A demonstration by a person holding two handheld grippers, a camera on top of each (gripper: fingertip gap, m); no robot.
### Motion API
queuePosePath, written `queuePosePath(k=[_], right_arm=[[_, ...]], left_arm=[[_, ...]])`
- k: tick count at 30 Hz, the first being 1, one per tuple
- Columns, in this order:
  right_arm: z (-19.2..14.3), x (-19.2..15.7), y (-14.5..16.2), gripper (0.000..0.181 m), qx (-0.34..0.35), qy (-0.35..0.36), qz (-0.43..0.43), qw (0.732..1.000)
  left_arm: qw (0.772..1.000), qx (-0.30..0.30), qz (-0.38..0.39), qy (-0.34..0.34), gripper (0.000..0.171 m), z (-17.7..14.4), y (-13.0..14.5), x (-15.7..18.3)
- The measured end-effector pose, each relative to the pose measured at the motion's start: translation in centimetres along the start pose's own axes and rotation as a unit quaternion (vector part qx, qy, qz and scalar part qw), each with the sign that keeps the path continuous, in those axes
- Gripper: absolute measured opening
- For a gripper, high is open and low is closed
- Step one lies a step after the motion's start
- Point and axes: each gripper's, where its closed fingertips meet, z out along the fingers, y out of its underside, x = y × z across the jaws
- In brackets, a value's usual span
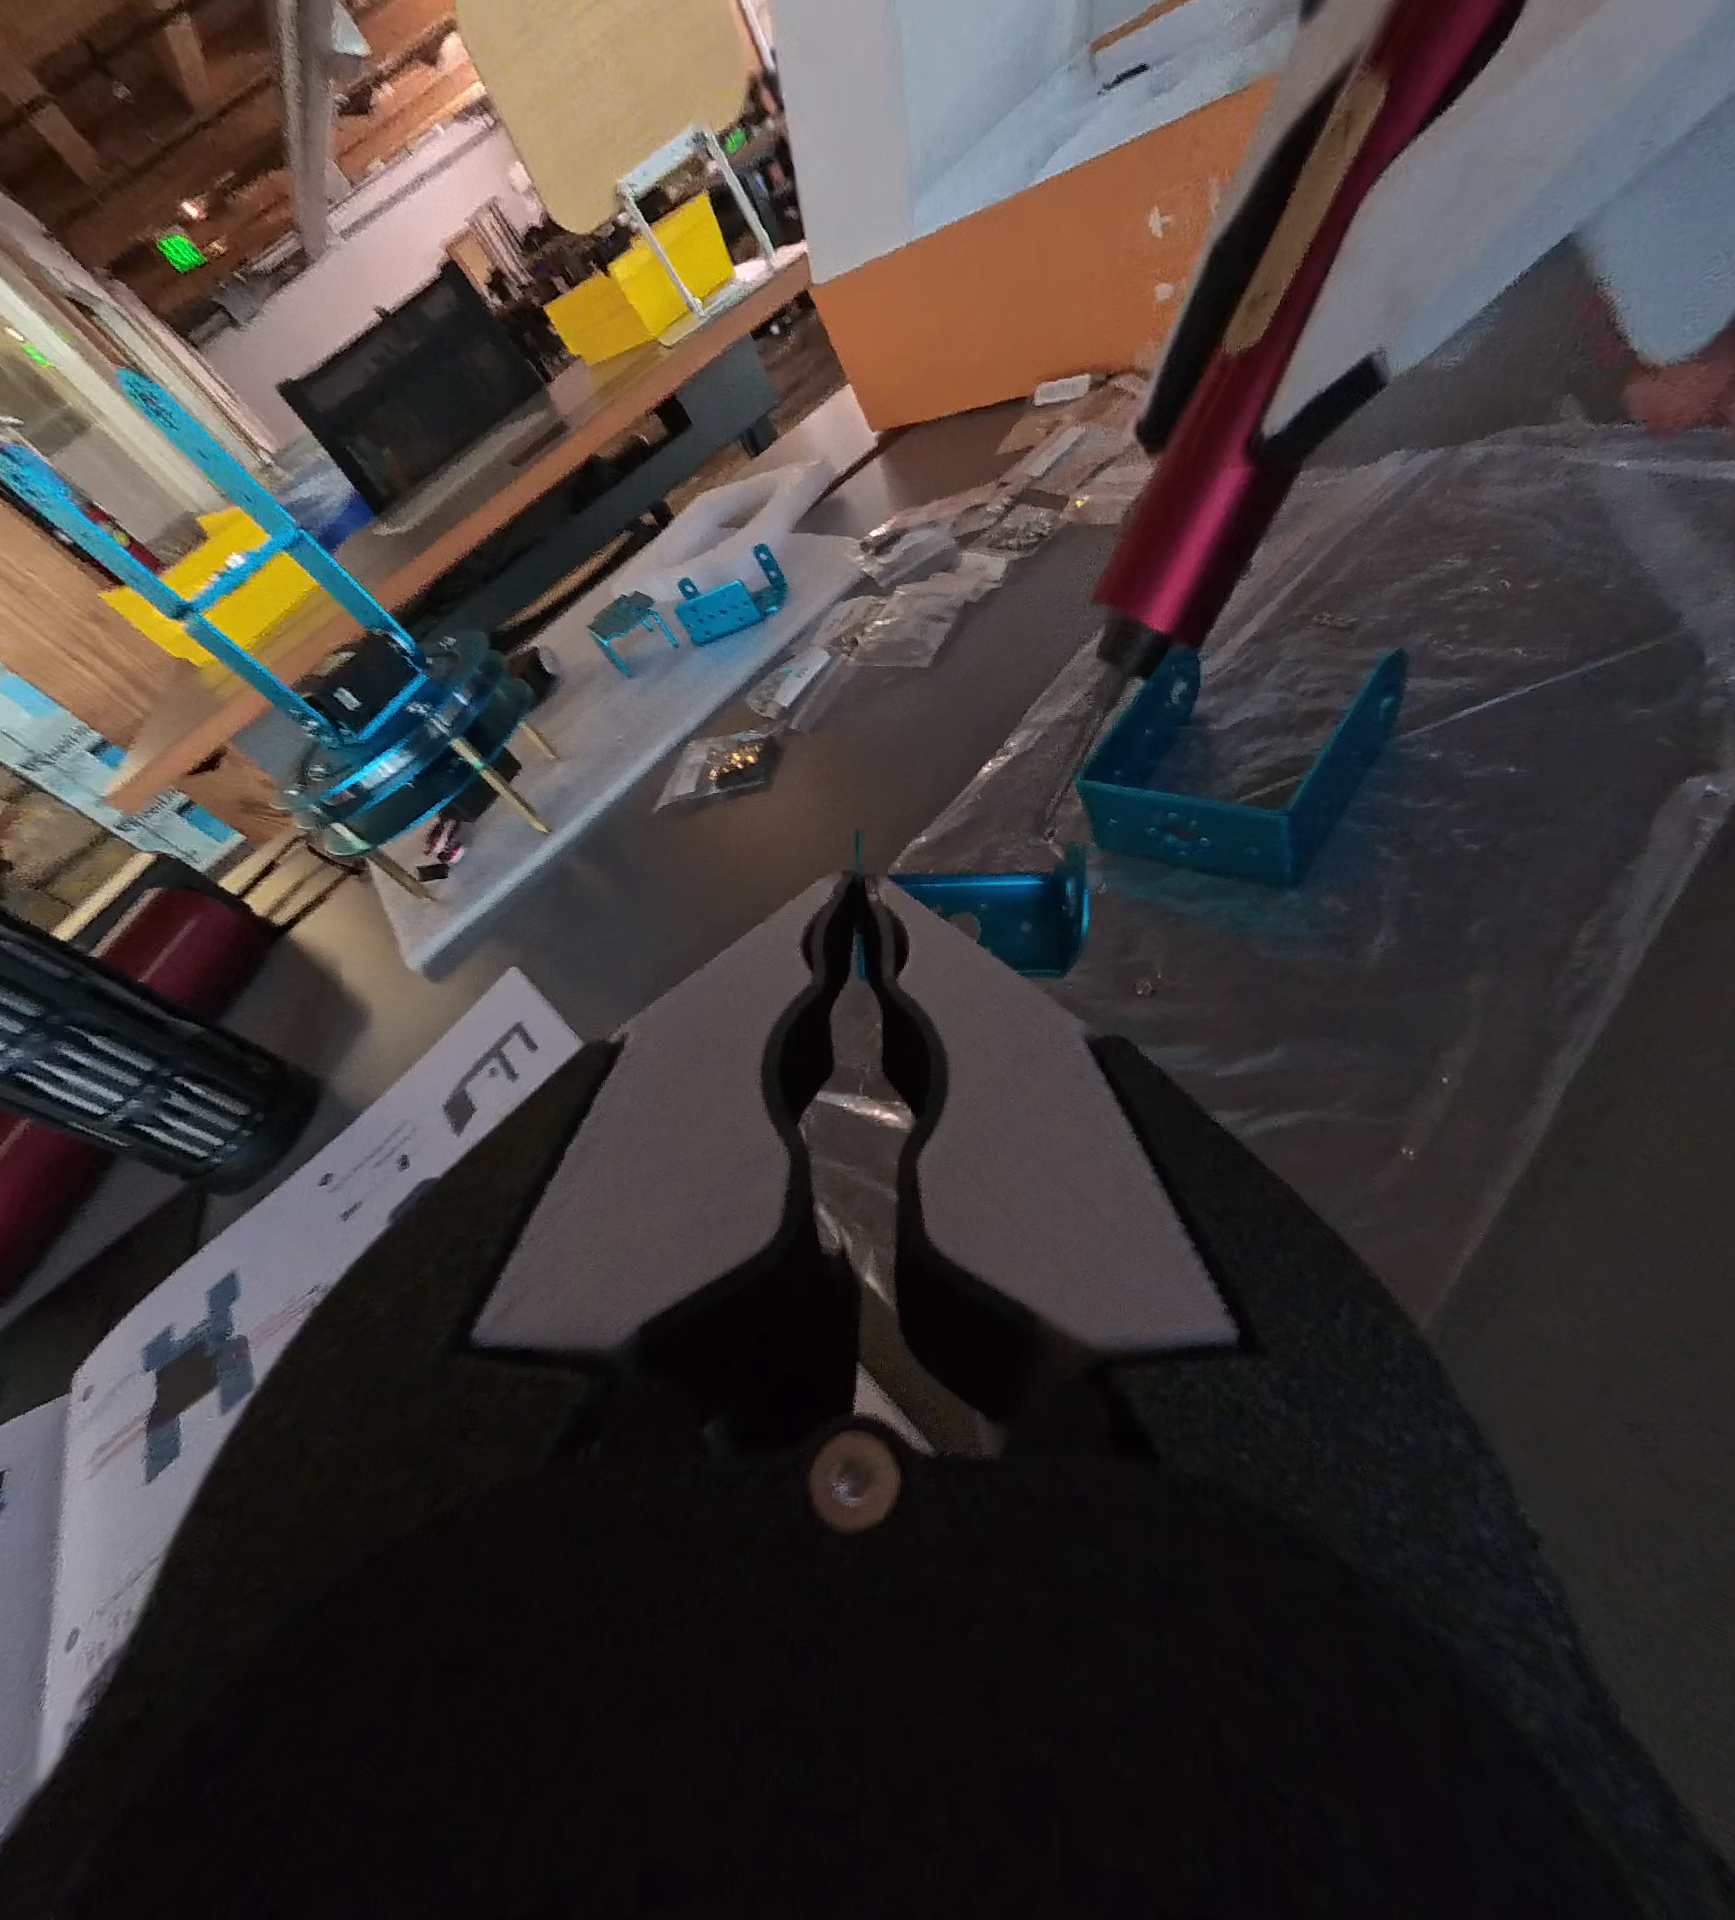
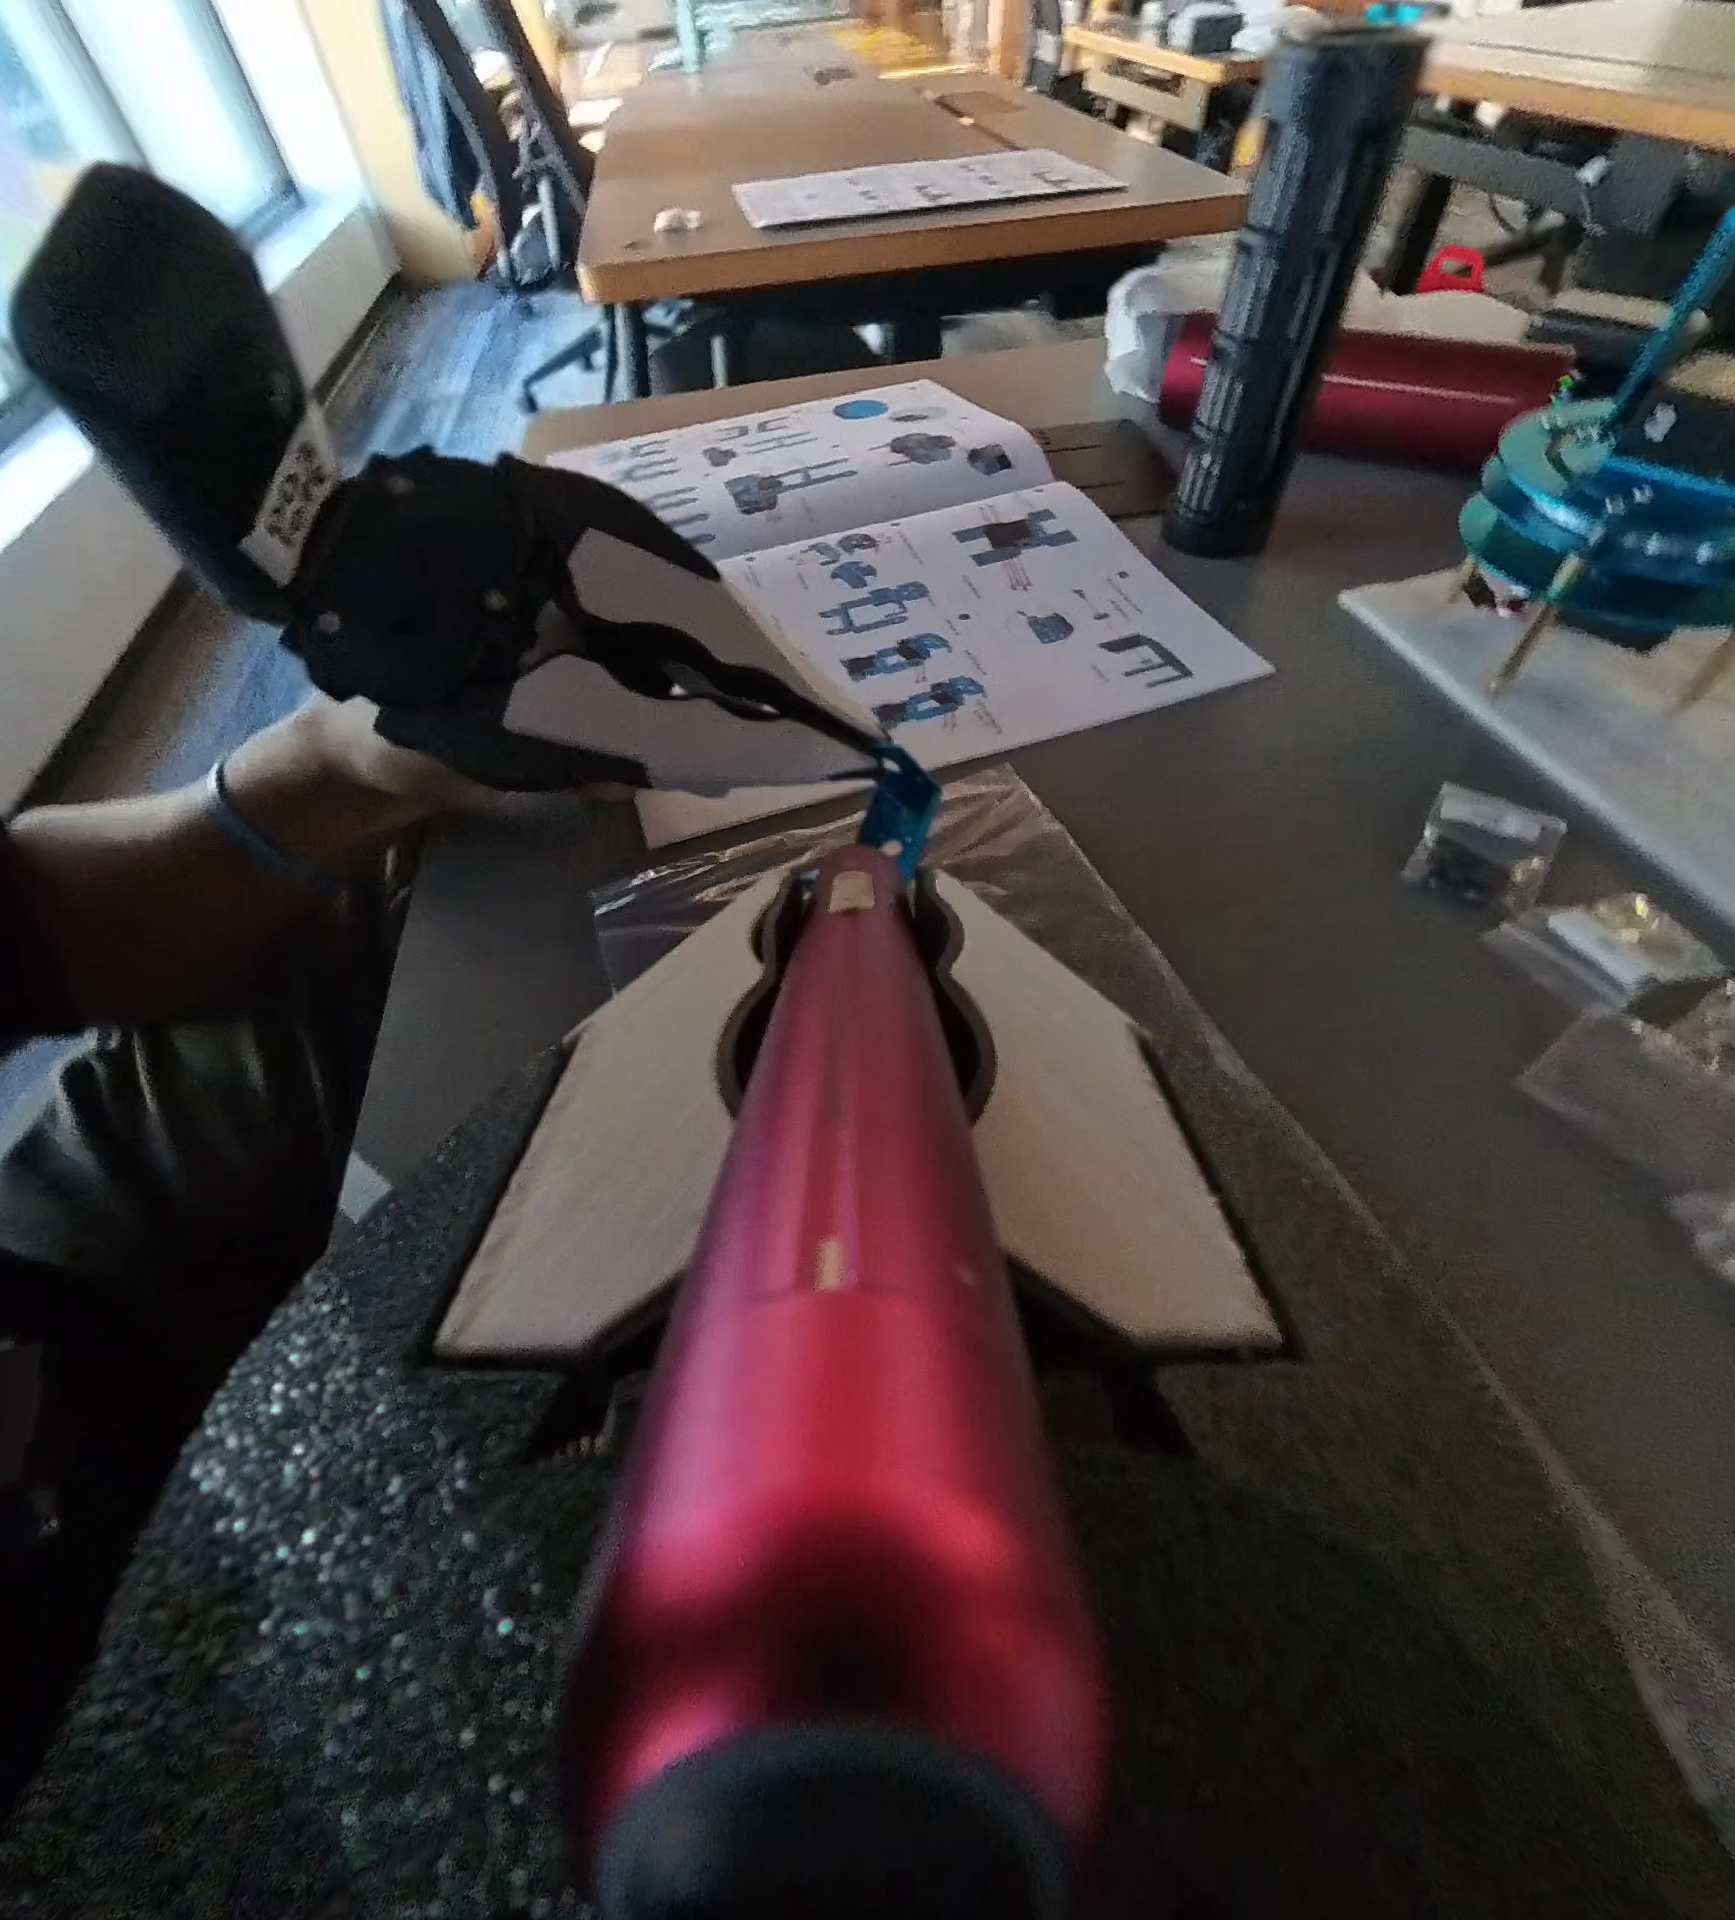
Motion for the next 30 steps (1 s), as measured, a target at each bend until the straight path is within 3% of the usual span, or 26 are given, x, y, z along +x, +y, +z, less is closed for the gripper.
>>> queuePosePath(k=[5, 13, 30], right_arm=[[-0.4, 0.3, 0.4, 0.022, 0.038, -0.012, 0.052, 0.998], [0.7, 0.4, 1.7, 0.022, 0.037, -0.024, 0.094, 0.995], [1.3, 0.8, 2.5, 0.022, 0.016, 0.004, 0.069, 0.997]], left_arm=[[1.0, 0.008, 0.001, 0.022, 0.0, -0.1, -0.1, 1.0], [0.999, -0.014, 0.009, 0.048, 0.0, 0.3, 0.5, 1.9], [0.997, -0.037, 0.029, 0.069, 0.0, 0.7, 1.2, 2.8]])
